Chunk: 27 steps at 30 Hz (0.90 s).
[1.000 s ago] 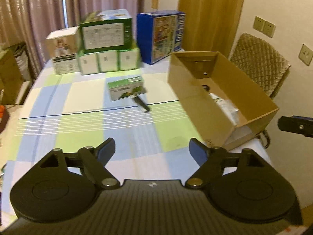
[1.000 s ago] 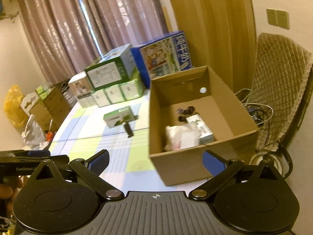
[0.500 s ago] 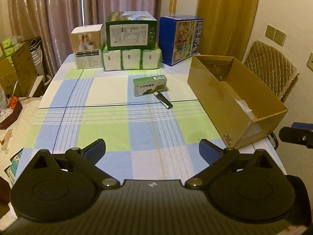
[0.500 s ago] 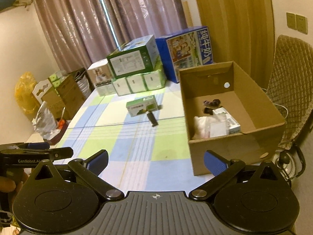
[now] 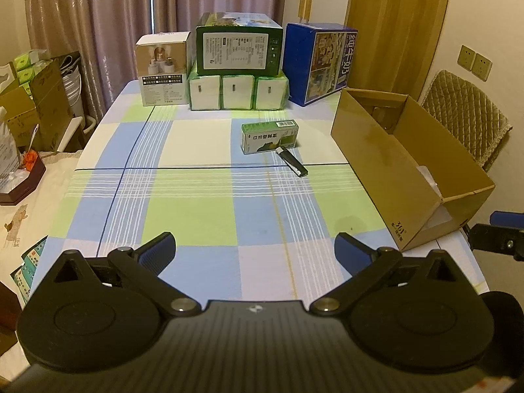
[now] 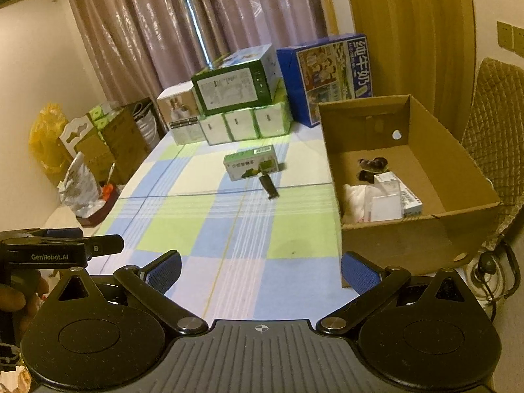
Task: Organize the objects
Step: 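Withdraw both tools from the box toward the green box and lighter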
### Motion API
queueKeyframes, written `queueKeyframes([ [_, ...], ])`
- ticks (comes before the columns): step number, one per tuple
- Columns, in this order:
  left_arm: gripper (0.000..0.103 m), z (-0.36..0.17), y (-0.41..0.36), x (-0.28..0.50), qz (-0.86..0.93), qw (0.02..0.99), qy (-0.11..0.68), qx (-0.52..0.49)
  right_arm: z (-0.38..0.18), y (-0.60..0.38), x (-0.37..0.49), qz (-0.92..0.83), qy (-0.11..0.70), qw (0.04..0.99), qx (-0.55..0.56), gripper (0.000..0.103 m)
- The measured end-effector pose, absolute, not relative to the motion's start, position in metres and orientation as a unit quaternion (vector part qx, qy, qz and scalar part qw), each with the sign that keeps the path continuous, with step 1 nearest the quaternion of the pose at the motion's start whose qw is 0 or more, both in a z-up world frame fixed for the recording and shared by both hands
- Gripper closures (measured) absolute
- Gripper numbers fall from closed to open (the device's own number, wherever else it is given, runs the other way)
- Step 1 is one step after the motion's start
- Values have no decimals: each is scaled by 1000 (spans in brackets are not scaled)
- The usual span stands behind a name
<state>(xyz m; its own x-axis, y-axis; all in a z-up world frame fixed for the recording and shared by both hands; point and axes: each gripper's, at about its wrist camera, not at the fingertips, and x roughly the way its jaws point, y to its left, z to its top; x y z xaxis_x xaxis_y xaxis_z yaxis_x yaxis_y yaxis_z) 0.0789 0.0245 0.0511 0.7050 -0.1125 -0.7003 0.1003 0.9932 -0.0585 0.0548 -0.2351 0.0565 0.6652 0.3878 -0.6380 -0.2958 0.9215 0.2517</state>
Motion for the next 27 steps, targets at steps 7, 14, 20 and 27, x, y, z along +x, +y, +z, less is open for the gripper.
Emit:
queueKeyframes([
  [7, 2, 45, 36, 90, -59, 922, 382, 2, 47, -220, 66, 200, 369, 906, 54, 2],
  [14, 1, 37, 49, 119, -59, 921, 385, 17, 36, -194, 95, 216, 360, 907, 30, 2],
  [20, 1, 23, 61, 160, -76, 920, 383, 20, 18, -170, 135, 224, 353, 908, 7, 3],
  [27, 2, -3, 67, 216, -101, 918, 381, 38, -20, -148, 196, 222, 351, 909, -20, 22],
])
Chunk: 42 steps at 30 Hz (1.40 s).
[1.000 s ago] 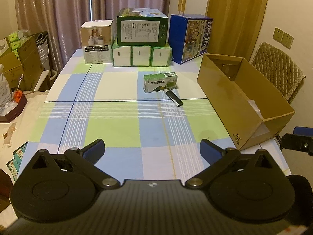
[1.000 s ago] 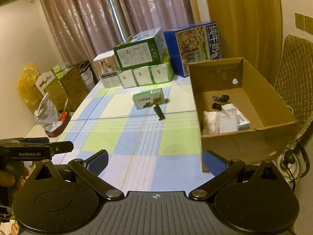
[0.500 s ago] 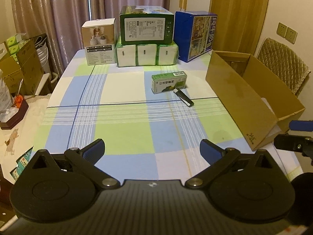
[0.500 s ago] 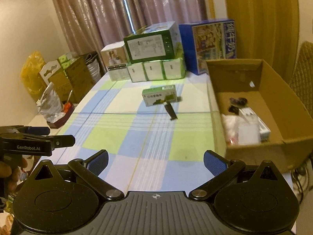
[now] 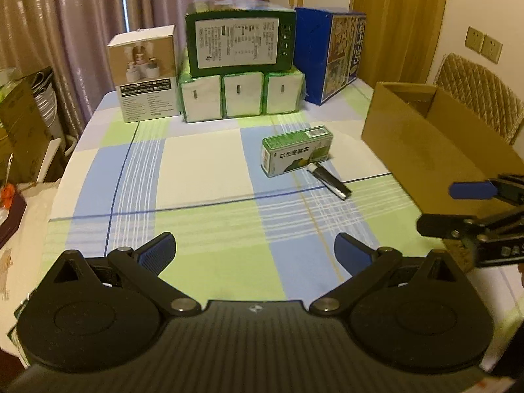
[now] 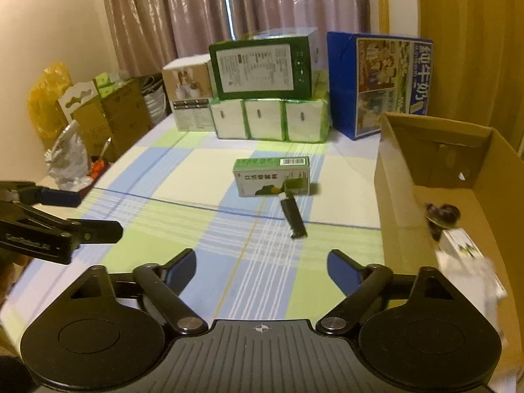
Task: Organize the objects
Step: 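Withdraw both tools from the box toward the green box and lighter, then grasp the black lighter with the right tool, then grasp the green medicine box with the left tool while the right tool holds the lighter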
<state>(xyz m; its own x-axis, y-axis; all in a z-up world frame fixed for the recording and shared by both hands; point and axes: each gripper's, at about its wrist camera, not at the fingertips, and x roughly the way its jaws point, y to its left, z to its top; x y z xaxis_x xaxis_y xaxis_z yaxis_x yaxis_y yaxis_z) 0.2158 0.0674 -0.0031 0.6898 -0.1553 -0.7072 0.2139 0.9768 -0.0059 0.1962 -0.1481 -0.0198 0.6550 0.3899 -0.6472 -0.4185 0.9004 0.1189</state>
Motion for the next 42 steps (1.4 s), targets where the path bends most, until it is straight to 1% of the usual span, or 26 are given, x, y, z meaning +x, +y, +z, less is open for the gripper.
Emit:
queueKeyframes([
  [5, 2, -21, 67, 252, -117, 916, 379, 55, -52, -136, 236, 226, 356, 906, -42, 36],
  [9, 2, -35, 68, 277, -127, 916, 378, 52, -74, -132, 268, 220, 360, 906, -42, 43],
  [14, 2, -52, 67, 300, -139, 914, 378, 52, -92, -130, 298, 213, 358, 908, -43, 55],
  [18, 2, -62, 64, 313, -148, 911, 381, 60, -105, -125, 312, 216, 356, 907, -57, 58],
  [29, 2, -76, 55, 339, -161, 910, 376, 69, -126, -111, 336, 217, 348, 909, -78, 73],
  [33, 2, -79, 51, 344, -166, 909, 374, 76, -128, -107, 339, 219, 342, 910, -82, 74],
  [34, 2, -80, 50, 345, -167, 909, 374, 78, -128, -107, 340, 219, 341, 911, -82, 76],
  [36, 2, -81, 48, 347, -168, 908, 374, 82, -128, -108, 340, 214, 339, 912, -85, 84],
  [42, 4, -84, 38, 359, -181, 908, 365, 97, -124, -118, 340, 198, 348, 914, -66, 84],
])
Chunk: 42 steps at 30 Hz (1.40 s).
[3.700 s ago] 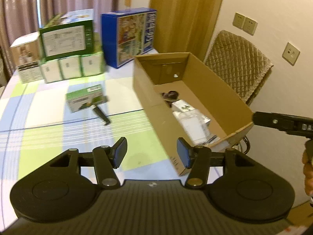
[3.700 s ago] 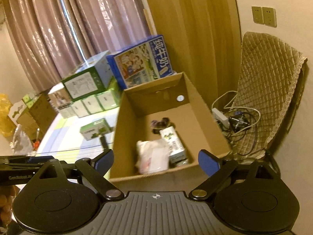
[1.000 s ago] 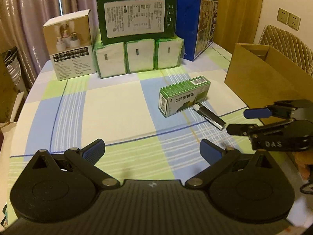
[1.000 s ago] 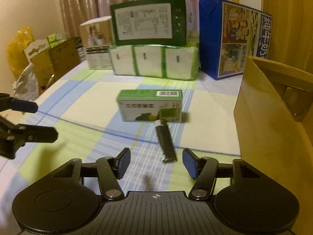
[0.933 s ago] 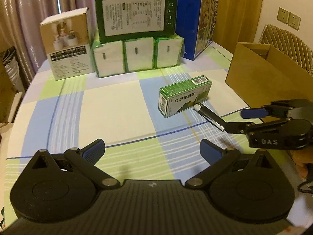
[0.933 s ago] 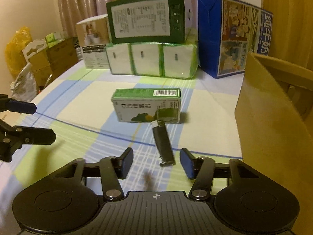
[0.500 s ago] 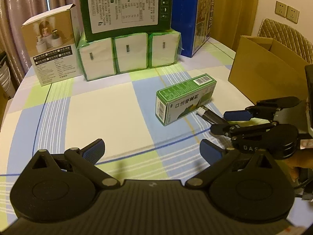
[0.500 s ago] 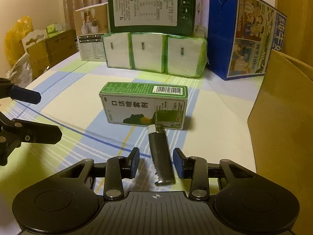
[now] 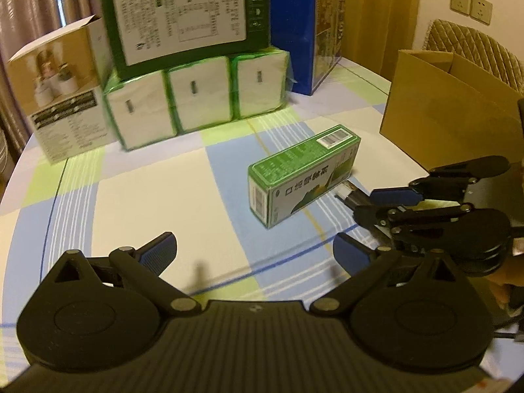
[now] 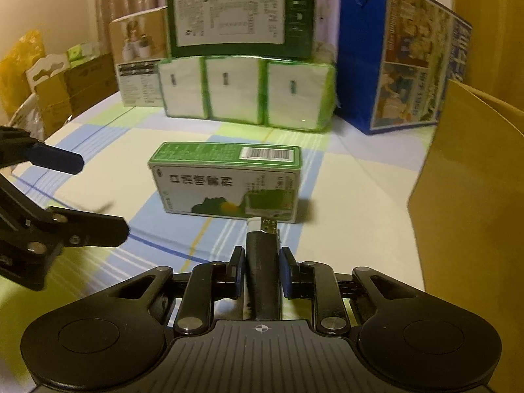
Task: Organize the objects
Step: 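Grasp the green medicine box with the left tool while the right tool holds the lighter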
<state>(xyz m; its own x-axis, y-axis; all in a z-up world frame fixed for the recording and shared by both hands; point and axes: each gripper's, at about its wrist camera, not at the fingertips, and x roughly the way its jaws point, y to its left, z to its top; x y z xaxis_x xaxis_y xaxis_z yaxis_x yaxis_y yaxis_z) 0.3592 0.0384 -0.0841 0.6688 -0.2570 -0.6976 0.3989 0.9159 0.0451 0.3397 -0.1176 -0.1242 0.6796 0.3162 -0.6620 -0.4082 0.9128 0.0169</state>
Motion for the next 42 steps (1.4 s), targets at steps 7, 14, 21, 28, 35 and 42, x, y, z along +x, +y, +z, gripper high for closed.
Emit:
queueKeyframes([
  [7, 14, -91, 18, 385, -215, 902, 350, 133, -117, -136, 339, 172, 351, 919, -46, 84],
  [14, 31, -92, 0, 407, -240, 896, 339, 157, -118, -148, 340, 162, 358, 919, -29, 84],
  [21, 58, -90, -9, 411, -241, 884, 361, 172, -119, -149, 339, 164, 359, 918, -20, 84],
  [28, 78, -81, -1, 383, -208, 882, 397, 144, -117, -146, 329, 171, 366, 914, -18, 84],
  [35, 78, -75, 16, 313, -176, 883, 418, 123, -105, -144, 302, 182, 374, 909, -10, 84],
  [42, 75, -77, 25, 263, -143, 891, 417, 106, -100, -146, 270, 186, 392, 901, -1, 84],
])
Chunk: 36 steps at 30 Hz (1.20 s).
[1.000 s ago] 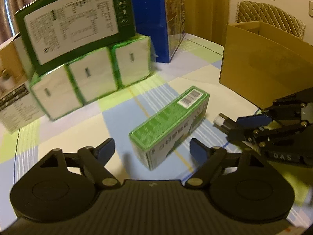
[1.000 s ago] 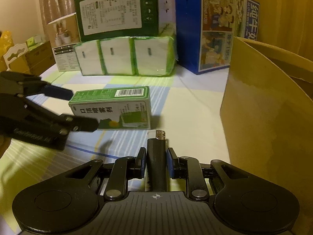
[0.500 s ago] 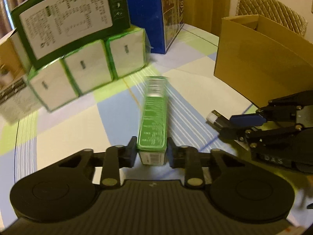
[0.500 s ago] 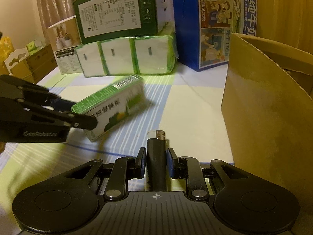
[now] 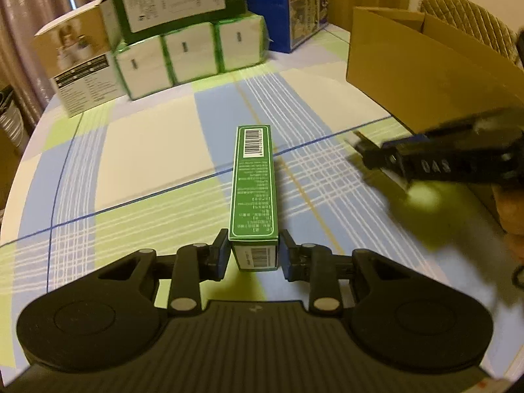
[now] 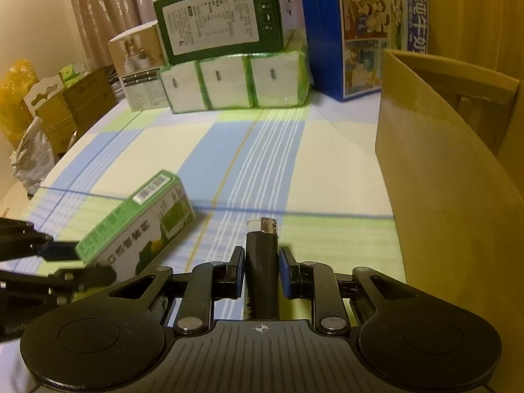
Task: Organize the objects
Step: 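Grasp the green medicine box with the left tool while the right tool holds the lighter, then carry the green medicine box and black lighter over the cardboard box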
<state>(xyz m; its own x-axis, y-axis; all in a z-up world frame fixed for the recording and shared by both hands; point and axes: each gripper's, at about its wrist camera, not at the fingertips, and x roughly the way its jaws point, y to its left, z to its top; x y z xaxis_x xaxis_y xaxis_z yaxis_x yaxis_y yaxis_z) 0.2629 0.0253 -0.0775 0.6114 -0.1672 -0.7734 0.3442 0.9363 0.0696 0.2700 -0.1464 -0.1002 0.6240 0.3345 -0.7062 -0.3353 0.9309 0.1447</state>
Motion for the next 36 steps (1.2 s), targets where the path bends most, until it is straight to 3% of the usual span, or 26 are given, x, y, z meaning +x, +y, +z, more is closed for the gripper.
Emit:
queueKeyframes([
  [3, 70, -77, 22, 269, -140, 891, 417, 111, -101, -150, 263, 180, 396, 901, 4, 84],
  [15, 70, -93, 3, 321, -149, 869, 454, 128, -104, -150, 265, 177, 397, 900, 3, 84],
  [24, 76, -102, -8, 340, -160, 848, 483, 148, -104, -149, 267, 177, 398, 900, 6, 84],
  [36, 78, -96, 4, 310, -153, 852, 493, 89, -98, -146, 258, 185, 394, 900, -5, 84],
])
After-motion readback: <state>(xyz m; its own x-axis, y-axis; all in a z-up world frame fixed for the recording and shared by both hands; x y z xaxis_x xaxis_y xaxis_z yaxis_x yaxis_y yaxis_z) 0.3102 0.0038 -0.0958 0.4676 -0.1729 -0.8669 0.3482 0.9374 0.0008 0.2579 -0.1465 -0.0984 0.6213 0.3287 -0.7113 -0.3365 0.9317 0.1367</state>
